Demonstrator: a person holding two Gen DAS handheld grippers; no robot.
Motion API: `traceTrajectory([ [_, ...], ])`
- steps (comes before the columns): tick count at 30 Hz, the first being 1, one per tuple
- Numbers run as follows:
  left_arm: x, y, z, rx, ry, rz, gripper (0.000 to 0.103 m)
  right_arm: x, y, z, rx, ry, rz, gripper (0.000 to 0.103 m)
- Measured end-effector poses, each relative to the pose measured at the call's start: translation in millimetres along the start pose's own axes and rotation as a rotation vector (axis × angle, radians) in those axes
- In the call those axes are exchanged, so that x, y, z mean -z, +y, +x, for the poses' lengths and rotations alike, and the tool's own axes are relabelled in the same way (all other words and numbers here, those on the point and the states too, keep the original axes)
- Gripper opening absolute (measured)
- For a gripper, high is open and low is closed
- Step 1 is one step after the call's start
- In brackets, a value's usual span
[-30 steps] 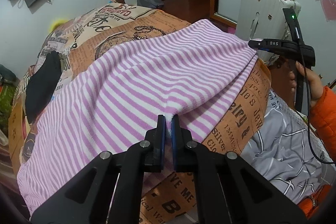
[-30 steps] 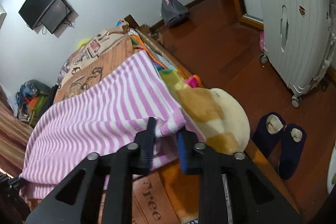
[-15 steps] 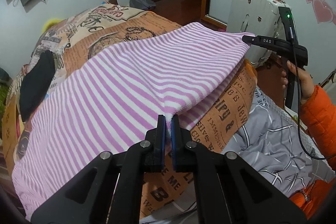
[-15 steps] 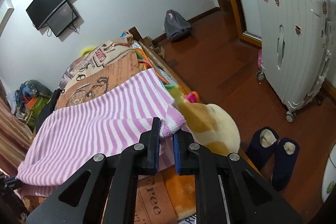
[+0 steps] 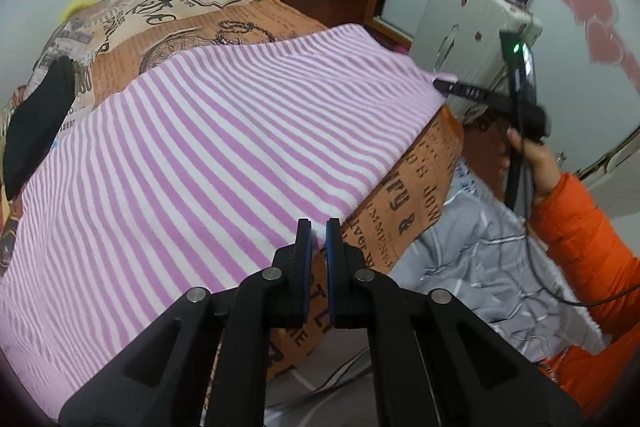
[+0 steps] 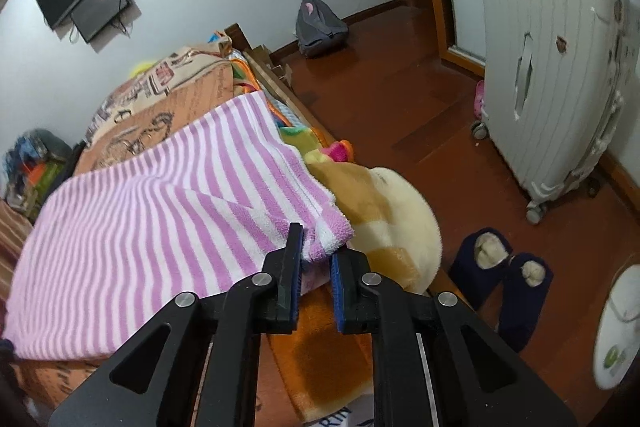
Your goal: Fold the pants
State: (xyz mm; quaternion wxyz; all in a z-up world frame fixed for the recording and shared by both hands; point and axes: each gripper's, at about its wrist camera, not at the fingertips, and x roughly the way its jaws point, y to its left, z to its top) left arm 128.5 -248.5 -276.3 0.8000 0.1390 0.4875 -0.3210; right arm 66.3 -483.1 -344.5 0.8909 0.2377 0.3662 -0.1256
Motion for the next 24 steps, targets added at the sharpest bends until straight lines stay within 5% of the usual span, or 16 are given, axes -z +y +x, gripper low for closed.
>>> traceTrajectory([
  [11, 1.1, 75.8, -67.8, -0.138, -0.153, -0.185, 0.009, -25.9, 8.7, -16.7, 0.193, -0.015, -0.130, 0.025],
  [16, 21.8, 142.3, -108.9, -0.271, -0.213, -0.321, 0.022, -52.0, 44.0, -33.4, 0.137, -0.053, -0.192, 0.029],
  [19, 42.3, 187.3, -133.6, -0.348, -0.230, -0.400, 0.026, -63.4, 92.4, -40.2, 0.076, -0.085, -0.288, 0.038],
  [24, 75.2, 254.6, -166.8, -0.474, -0.232, -0.480, 0.034, -70.8, 192.3, -40.2, -0.095, -0.097, -0.455, 0.040],
])
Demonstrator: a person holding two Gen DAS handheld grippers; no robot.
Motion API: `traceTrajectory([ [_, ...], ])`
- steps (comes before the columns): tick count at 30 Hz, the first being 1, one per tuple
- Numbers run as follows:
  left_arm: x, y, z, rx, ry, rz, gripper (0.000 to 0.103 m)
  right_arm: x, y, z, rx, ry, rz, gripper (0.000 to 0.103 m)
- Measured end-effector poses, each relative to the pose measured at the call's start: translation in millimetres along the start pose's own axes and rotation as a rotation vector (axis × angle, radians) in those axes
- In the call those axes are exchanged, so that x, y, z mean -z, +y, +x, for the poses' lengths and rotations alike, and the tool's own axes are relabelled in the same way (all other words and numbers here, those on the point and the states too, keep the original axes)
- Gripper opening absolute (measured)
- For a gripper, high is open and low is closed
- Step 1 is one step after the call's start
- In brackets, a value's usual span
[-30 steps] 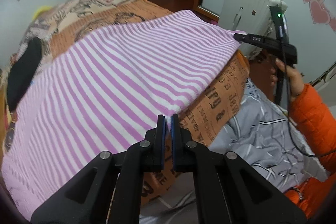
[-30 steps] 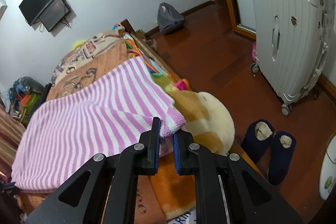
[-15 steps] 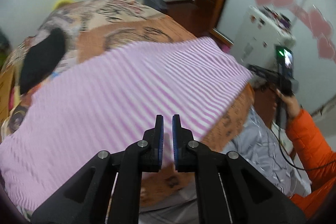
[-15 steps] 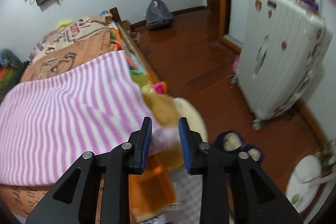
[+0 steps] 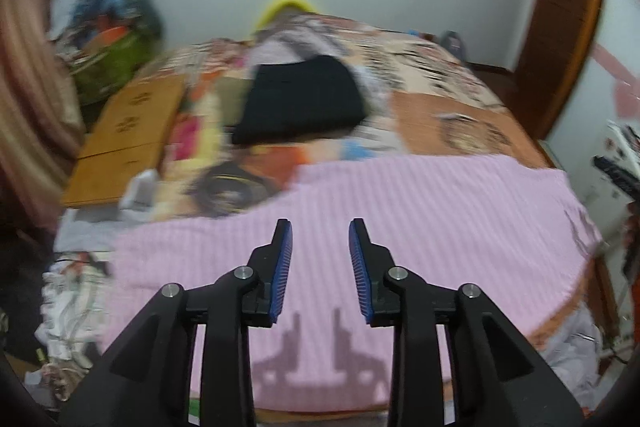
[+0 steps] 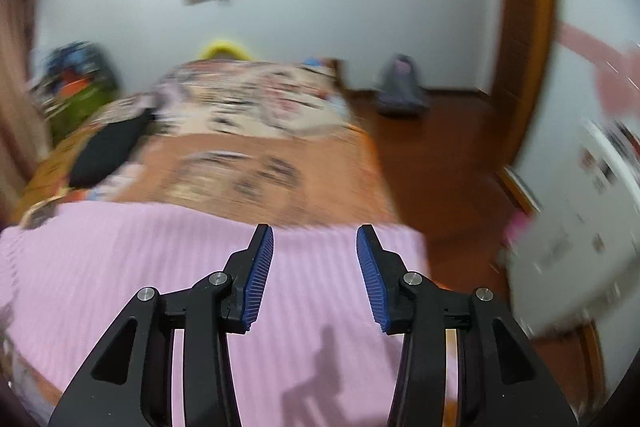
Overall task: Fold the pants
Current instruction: 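Open both tools and move them across to the opposite pants edge, then grasp the pants edge with the left tool while the right tool grasps nearby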
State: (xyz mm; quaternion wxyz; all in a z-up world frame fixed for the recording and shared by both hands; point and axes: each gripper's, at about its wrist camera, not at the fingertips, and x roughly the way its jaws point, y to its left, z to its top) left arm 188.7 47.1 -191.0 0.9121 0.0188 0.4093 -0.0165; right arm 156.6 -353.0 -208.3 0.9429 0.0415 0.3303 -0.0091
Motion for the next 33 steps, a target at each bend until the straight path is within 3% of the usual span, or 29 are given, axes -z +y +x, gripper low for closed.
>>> traceTrajectory([
  [6, 1.7, 105.4, 8.8, -0.073, -0.015, -0.104, 0.047, -42.4, 122.8, 30.6, -0.189, -0.006, -0.169, 0.048],
  [14, 28.3, 229.3, 53.2, -0.107, 0.092, -0.287, 0.049, -55.4, 271.3, 95.7, -0.389, 0.098, -0.356, 0.049],
  [19, 44.6, 254.1, 83.7, -0.038, 0.151, -0.332, 0.050, -50.6, 324.7, 136.9, -0.447, 0.193, -0.446, 0.049],
  [21, 46.2, 252.6, 94.4, -0.036, 0.172, -0.323, 0.057, -46.6, 340.8, 152.4, -0.468, 0.238, -0.470, 0.049],
  [24, 48.7, 255.3, 114.0, -0.038, 0.202, -0.321, 0.059, -40.2, 362.8, 172.7, -0.490, 0.310, -0.507, 0.049],
  [33, 53.3, 264.8, 145.4, 0.114, 0.228, -0.394, 0.061, -25.8, 400.5, 214.3, -0.539, 0.466, -0.590, 0.049],
])
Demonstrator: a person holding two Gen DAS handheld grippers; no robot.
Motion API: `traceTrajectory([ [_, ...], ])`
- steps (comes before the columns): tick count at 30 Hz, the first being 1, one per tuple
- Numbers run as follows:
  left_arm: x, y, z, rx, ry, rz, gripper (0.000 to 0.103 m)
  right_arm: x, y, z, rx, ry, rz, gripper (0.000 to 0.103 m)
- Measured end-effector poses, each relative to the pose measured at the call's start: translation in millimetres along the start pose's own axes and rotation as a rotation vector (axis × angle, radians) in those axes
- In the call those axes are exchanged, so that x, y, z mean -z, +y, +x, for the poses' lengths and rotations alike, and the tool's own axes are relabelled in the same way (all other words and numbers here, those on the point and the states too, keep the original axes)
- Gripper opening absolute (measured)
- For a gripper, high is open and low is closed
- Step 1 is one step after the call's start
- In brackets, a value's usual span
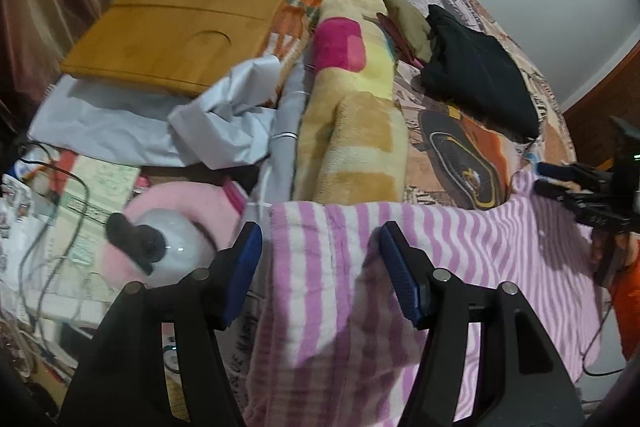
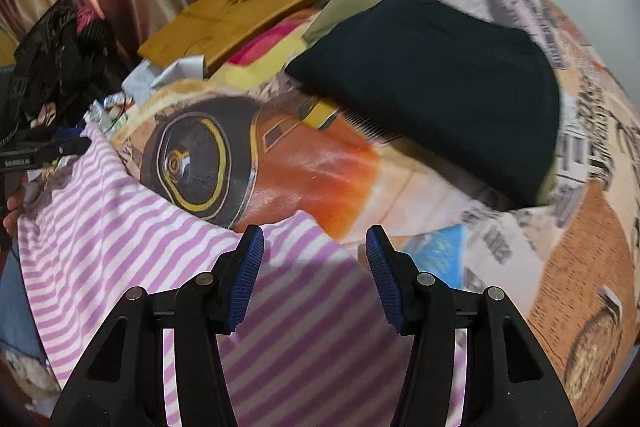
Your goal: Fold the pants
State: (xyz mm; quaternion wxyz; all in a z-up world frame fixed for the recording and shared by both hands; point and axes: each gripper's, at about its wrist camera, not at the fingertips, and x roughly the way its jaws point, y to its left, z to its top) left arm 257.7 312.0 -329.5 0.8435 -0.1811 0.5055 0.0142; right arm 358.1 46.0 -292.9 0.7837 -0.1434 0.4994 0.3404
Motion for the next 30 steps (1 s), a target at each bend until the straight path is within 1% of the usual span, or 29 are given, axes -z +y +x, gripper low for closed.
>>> traceTrajectory([
  [2, 0.5, -0.6, 1.1, 0.009, -0.008, 0.002, 0.061, -2.1, -0.6, 8.3, -0.019, 0.029, 0.002, 0.049],
  [3, 1.1, -2.2, 1.5, 0.007, -0.014, 0.009, 0.055, -3.0, -1.2, 11.4, -0.041, 0.041, 0.005, 0.049],
  [5, 3.9, -8.6, 0.8, -0.001, -0.032, 0.042, 0.050, -3.7, -1.4, 14.8, -0.066, 0.053, 0.007, 0.049],
  [6, 5.3, -11.3, -0.6, -0.012, -0.044, 0.055, 0.045, -3.8, -0.8, 15.8, -0.075, 0.057, 0.003, 0.043],
  [7, 5.5, -12.6, -1.2, -0.015, -0.050, 0.064, 0.040, -3.8, -0.2, 16.3, -0.080, 0.058, -0.001, 0.033],
  [8, 6.2, -15.1, -3.0, -0.015, -0.055, 0.077, 0.033, -3.6, -0.1, 17.3, -0.087, 0.066, -0.003, 0.028],
  [9, 6.3, -16.1, -4.6, -0.020, -0.063, 0.082, 0.032, -3.4, 0.3, 19.1, -0.096, 0.076, -0.004, 0.019],
  [10, 6.5, -17.4, -7.0, -0.024, -0.070, 0.086, 0.032, -2.9, 0.8, 19.9, -0.098, 0.080, -0.006, 0.014],
  [11, 7.1, -18.9, -9.6, -0.032, -0.081, 0.090, 0.031, -2.8, 1.7, 20.8, -0.100, 0.083, -0.008, 0.014],
  [13, 8.7, -22.4, -15.9, -0.054, -0.105, 0.106, 0.028, -2.9, 4.4, 19.2, -0.088, 0.067, -0.020, 0.010],
  [14, 9.3, -24.5, -19.4, -0.065, -0.118, 0.115, 0.023, -3.3, 6.0, 16.5, -0.076, 0.048, -0.028, 0.010],
  [16, 9.2, -26.3, -25.1, -0.078, -0.133, 0.123, 0.007, -4.2, 9.6, 6.6, -0.038, -0.008, -0.054, 0.009],
  [17, 8.1, -26.8, -28.7, -0.087, -0.140, 0.122, 0.005, -4.7, 9.7, 3.8, -0.022, -0.029, -0.063, 0.008],
  [20, 2.7, -23.8, -34.0, -0.113, -0.154, 0.115, 0.005, -8.3, 10.3, 0.5, 0.013, -0.073, -0.079, 0.008],
  [22, 0.5, -21.0, -31.5, -0.122, -0.145, 0.113, 0.005, -11.0, 9.5, 3.4, 0.032, -0.081, -0.083, 0.007],
  [26, -1.7, -18.1, -14.0, -0.177, -0.111, 0.134, 0.006, -15.3, 9.4, 9.3, 0.059, -0.087, -0.090, 0.007],
  [28, -2.4, -15.1, -7.2, -0.176, -0.088, 0.120, 0.006, -15.2, 8.0, 8.3, 0.070, -0.088, -0.091, 0.007],
  [30, -4.6, -11.9, -6.2, -0.162, -0.068, 0.097, 0.008, -15.2, 8.7, 9.3, 0.077, -0.076, -0.094, 0.008],
])
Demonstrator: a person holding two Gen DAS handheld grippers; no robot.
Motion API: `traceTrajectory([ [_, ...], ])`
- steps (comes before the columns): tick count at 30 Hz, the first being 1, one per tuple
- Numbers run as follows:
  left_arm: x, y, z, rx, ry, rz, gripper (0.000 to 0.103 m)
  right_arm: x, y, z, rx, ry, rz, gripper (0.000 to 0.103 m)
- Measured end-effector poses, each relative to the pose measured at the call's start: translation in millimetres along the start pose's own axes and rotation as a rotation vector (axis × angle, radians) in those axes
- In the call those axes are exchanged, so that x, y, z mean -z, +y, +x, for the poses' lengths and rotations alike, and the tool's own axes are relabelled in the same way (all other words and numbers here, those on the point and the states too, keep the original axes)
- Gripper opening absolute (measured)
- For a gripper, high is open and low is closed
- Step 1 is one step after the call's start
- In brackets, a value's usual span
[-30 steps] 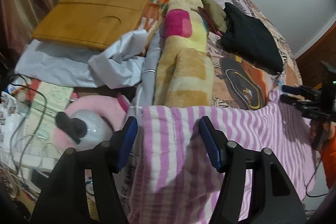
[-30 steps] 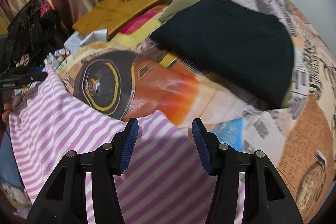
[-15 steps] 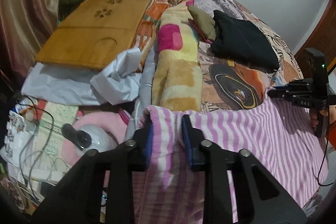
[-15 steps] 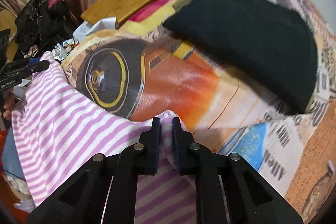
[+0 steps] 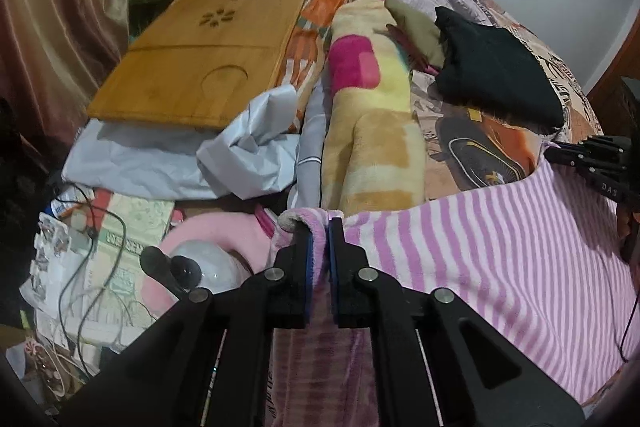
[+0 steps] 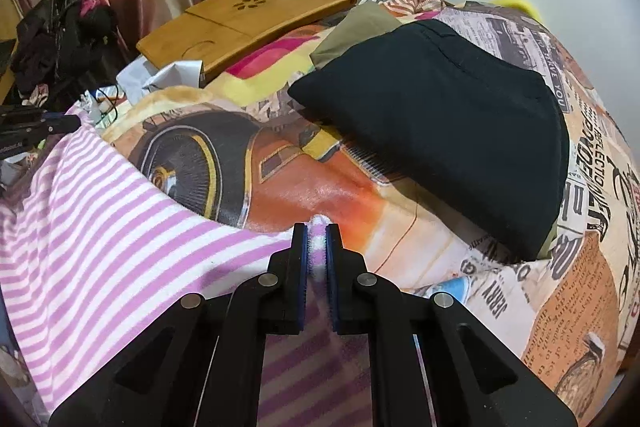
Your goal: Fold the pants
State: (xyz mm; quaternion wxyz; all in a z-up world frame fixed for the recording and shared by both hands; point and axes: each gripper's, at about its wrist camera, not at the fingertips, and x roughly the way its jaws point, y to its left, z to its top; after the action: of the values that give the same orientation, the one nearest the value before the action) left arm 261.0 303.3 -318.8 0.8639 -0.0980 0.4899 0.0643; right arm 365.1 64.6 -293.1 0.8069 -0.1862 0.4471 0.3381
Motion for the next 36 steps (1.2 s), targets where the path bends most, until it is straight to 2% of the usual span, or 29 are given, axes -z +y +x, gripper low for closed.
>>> traceTrajectory([
  [2, -1.4, 3.6, -8.9, 0.023, 0.009, -0.033, 0.014, 0.3, -0.6, -2.5, 0.010, 0.009, 0.011, 0.009],
  [3, -1.7, 6.0, -17.2, 0.034, 0.011, -0.049, 0.017, 0.6, -1.6, -6.9, 0.031, 0.008, 0.020, 0.012],
  [5, 0.2, 7.1, -35.5, 0.010, -0.011, -0.049, 0.021, 2.3, -2.7, -19.3, 0.072, -0.013, 0.032, 0.018],
  [7, 5.7, 7.8, -51.4, -0.002, -0.028, -0.042, 0.032, 6.9, -4.4, -39.9, 0.079, -0.040, 0.054, 0.031],
  [8, 11.7, 8.2, -61.7, 0.003, -0.039, -0.043, 0.040, 9.4, -4.1, -47.5, 0.077, -0.052, 0.060, 0.034],
  [11, 32.5, 6.4, -79.4, 0.030, -0.046, -0.044, 0.051, 22.4, 3.7, -77.3, 0.094, -0.095, 0.046, 0.040],
  [16, 77.8, -0.1, -80.4, 0.064, 0.024, -0.030, 0.051, 59.8, 17.1, -113.3, 0.063, -0.113, 0.095, 0.040],
  [18, 94.4, 3.2, -82.7, 0.087, 0.032, -0.059, 0.051, 76.9, 21.4, -121.6, 0.069, -0.114, 0.109, 0.040],
  [22, 118.6, 7.0, -91.8, 0.159, 0.025, -0.092, 0.051, 113.5, 27.4, -134.5, 0.094, -0.100, 0.151, 0.041],
  [27, 137.8, 7.4, -102.4, 0.179, 0.000, -0.073, 0.051, 151.3, 21.7, -146.9, 0.100, -0.087, 0.263, 0.041],
  [31, 142.2, 7.5, -90.2, 0.137, 0.022, -0.061, 0.051, 172.4, 20.5, -150.7, 0.133, -0.077, 0.326, 0.041],
  [36, 139.8, 7.6, -74.8, 0.076, 0.010, -0.056, 0.051, 192.0, 20.7, -148.6, 0.152, -0.056, 0.372, 0.042],
])
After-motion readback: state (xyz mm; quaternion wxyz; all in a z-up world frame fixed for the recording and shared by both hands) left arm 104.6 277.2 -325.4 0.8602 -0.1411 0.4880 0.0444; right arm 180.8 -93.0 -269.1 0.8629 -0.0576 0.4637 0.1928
